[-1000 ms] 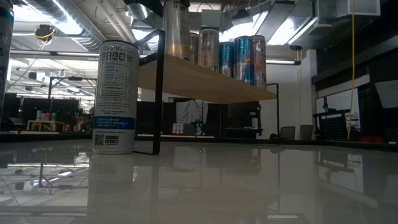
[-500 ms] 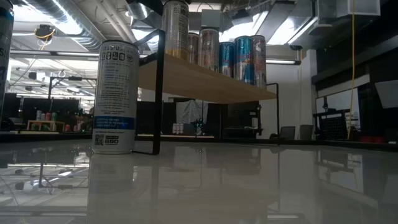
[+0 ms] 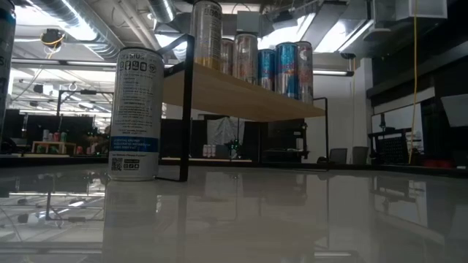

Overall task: Place canned beverage on shelf
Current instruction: Put the white-yellow soda can on the shelf aligned with the other white-yellow soda cans

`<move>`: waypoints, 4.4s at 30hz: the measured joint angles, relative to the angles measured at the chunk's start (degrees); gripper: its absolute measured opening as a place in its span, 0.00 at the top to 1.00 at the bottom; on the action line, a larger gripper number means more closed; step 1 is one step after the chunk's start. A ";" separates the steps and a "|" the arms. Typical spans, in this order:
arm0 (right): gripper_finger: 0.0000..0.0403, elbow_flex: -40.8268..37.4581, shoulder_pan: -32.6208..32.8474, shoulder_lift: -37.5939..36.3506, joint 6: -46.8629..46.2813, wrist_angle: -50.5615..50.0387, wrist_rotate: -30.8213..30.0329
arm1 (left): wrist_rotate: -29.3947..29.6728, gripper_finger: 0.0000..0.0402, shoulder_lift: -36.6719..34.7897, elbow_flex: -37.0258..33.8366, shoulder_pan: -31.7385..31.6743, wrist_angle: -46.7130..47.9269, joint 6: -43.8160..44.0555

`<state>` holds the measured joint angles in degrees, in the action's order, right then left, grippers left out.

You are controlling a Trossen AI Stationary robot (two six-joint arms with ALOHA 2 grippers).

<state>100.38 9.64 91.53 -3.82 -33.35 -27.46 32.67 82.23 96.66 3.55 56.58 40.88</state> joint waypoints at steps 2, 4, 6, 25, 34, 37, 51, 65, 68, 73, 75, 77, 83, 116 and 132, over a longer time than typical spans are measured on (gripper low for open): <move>0.07 0.00 -1.40 0.32 -2.07 0.87 0.03 | 0.07 0.22 -2.29 0.00 0.00 0.81 -2.39; 0.07 0.00 -2.46 1.14 -3.61 1.19 0.77 | 0.24 0.22 -4.30 0.00 0.00 1.46 -4.55; 0.07 0.00 -3.48 2.11 -4.62 1.72 2.33 | 0.18 0.22 -6.47 0.00 0.01 3.02 -6.23; 0.07 0.02 -5.19 9.90 -5.16 9.80 4.02 | -0.46 0.22 -15.84 0.00 0.22 10.51 -6.94; 0.07 0.04 -6.22 10.38 -5.11 9.82 3.43 | -0.44 0.22 -15.10 -0.07 0.23 10.53 -6.96; 0.07 0.02 -6.44 11.56 -5.09 9.36 3.36 | -0.64 0.22 -14.95 -0.07 0.28 10.54 -6.95; 0.09 0.02 -6.79 13.55 -3.23 9.16 4.57 | -0.63 0.22 -14.73 -0.07 0.28 10.95 -6.97; 0.40 0.13 -7.71 13.51 -1.35 9.16 11.40 | -0.59 0.22 -14.73 -0.07 2.58 18.50 -7.54; 0.40 0.17 -8.96 13.42 -0.25 9.25 17.26 | -0.48 0.22 -14.73 -0.07 4.73 20.08 -8.48; 0.37 0.26 -12.23 13.31 0.64 8.84 29.32 | -0.24 0.22 -14.73 -0.07 8.30 20.80 -8.54; 0.37 0.28 -13.69 13.25 2.58 8.18 33.99 | -0.20 0.22 -14.73 -0.07 9.60 20.80 -8.56; 0.37 0.28 -14.95 13.25 5.64 7.85 39.20 | -0.03 0.22 -14.73 -0.10 10.75 20.77 -8.58; 0.37 0.21 -16.86 13.12 14.67 6.96 50.36 | 1.73 0.22 -14.73 -3.47 13.38 20.30 -8.45; 0.23 -0.13 -16.75 13.01 27.98 5.65 53.55 | 1.78 0.22 -14.73 -26.10 15.02 -0.87 -8.48; 0.04 -0.09 -16.73 12.98 27.67 6.13 50.33 | 1.77 0.22 -14.75 -26.10 15.02 -0.99 -8.39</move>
<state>100.29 -7.09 104.51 23.86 -27.22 22.87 34.44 67.48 70.57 18.57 55.59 32.49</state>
